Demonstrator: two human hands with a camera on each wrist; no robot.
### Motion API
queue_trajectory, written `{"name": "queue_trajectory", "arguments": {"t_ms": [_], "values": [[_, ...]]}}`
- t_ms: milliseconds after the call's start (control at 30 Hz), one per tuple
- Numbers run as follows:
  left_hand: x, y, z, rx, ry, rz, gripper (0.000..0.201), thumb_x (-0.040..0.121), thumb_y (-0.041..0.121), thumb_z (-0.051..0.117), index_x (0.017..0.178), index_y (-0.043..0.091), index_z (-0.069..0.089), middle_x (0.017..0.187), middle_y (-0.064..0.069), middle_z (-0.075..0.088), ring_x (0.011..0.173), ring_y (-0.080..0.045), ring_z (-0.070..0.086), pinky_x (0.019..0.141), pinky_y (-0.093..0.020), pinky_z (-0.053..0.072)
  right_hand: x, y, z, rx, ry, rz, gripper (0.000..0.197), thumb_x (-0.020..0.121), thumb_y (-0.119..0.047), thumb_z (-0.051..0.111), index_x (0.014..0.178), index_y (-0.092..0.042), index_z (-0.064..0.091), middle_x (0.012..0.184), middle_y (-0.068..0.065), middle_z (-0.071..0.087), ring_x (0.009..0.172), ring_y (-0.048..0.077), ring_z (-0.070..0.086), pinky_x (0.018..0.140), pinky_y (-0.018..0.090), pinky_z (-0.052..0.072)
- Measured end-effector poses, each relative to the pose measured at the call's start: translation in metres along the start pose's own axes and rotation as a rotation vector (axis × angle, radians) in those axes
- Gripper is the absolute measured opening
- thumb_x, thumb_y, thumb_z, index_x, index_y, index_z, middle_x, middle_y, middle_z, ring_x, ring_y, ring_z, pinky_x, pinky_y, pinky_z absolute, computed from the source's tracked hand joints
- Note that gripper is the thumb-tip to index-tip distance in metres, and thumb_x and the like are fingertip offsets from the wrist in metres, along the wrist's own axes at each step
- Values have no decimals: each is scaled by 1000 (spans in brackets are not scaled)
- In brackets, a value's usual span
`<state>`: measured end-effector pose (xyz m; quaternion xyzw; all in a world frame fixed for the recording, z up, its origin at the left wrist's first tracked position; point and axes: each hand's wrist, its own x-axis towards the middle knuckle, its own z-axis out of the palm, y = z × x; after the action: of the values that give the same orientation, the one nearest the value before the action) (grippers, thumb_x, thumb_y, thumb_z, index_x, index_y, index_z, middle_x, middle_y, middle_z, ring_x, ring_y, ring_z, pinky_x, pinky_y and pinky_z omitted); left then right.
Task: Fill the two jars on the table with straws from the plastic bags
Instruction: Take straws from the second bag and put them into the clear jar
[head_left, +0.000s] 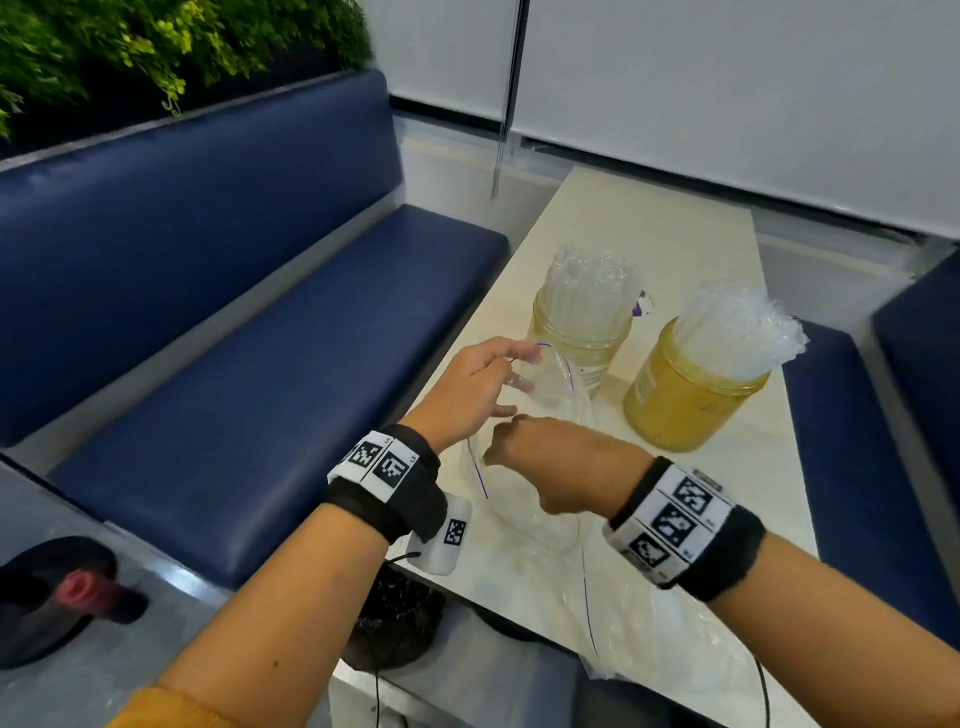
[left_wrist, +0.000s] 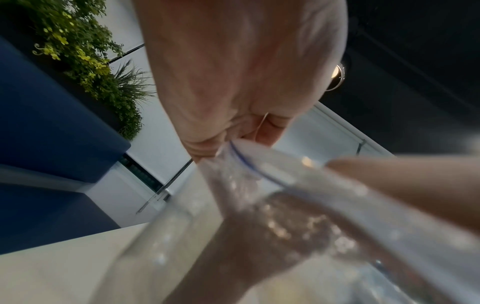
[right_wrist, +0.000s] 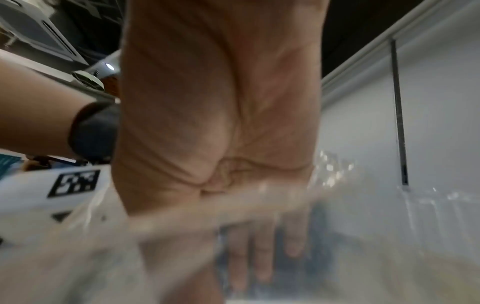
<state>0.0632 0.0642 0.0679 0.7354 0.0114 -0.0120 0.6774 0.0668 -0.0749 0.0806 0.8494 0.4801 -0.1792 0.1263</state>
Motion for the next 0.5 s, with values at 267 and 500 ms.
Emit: {"name": "queue_trajectory", "arguments": {"t_ms": [267,500], "values": [[-2,-4,-1,17,-4,-14,40,102,4,31,118,7,68,136,-2,60,108,-22,70,83,-37,61,20,9,28,74,-164,51,66,87,-17,69,144,-36,41,136,-1,48,121,25,49,95,38,48],[-1,-12,-3,13,4,-25,41,104,6,30,118,6,68,136,-2,61,105,-20,71,77,-30,61,22,7,41,100,-316,114,61,91,-12,60,146,-25,36,142,6,47,118,33,55,94,46,52]]}}
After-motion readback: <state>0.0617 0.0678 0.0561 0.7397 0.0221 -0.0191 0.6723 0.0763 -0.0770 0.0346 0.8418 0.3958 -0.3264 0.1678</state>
